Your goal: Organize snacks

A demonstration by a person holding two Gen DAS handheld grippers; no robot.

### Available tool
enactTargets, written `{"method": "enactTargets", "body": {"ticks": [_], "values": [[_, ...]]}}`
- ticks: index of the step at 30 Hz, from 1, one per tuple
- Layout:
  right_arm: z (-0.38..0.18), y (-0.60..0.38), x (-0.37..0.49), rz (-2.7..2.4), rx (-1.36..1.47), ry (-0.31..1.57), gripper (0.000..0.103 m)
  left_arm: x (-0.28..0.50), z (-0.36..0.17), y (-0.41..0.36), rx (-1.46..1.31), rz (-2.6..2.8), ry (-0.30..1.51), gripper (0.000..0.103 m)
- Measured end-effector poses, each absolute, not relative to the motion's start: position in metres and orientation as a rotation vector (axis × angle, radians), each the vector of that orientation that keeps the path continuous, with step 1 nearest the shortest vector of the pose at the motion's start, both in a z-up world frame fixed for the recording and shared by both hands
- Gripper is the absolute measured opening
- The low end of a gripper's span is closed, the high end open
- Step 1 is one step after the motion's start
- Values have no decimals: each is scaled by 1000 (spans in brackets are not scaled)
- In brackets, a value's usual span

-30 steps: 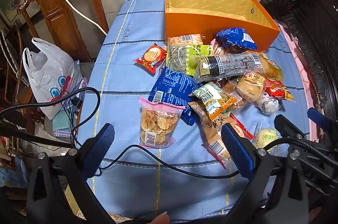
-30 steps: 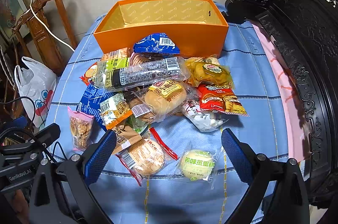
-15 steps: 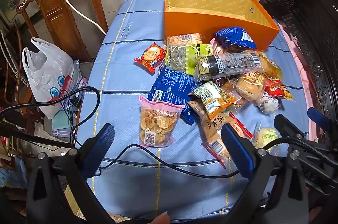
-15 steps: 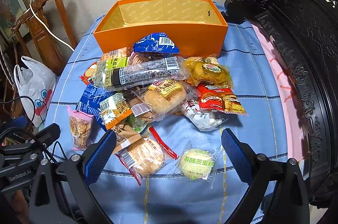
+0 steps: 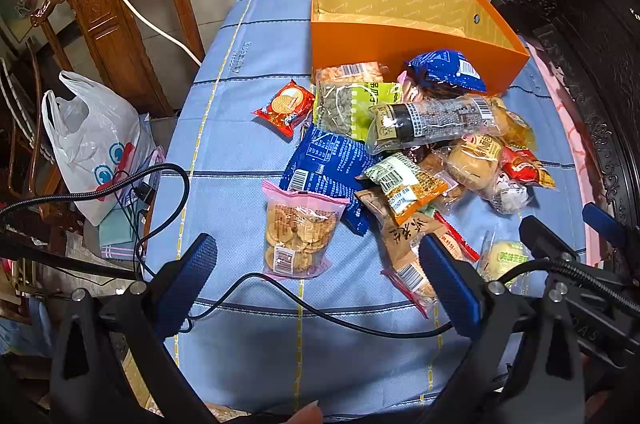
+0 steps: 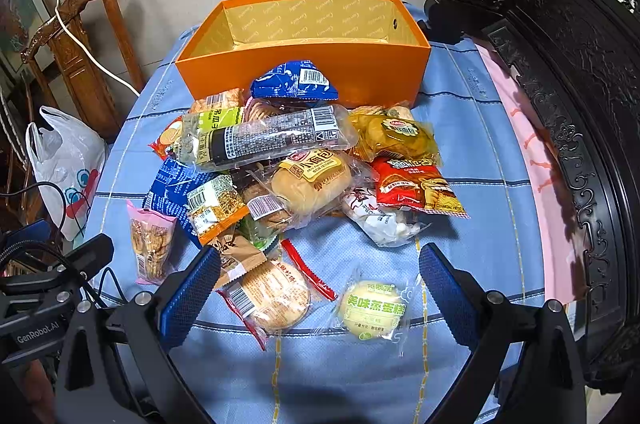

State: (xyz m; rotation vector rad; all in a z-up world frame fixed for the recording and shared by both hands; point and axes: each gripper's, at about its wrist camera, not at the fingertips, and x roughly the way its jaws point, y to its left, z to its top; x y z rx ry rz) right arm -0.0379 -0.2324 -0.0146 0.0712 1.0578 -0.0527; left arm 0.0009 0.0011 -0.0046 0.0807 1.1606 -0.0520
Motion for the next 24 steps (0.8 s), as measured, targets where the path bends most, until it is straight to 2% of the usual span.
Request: {"method": "enactTargets", "body": {"ticks": [24], "values": [[-17,-234,-38,-55,72,1068,100,-3,-7,0,85,-51,1163,99]]}}
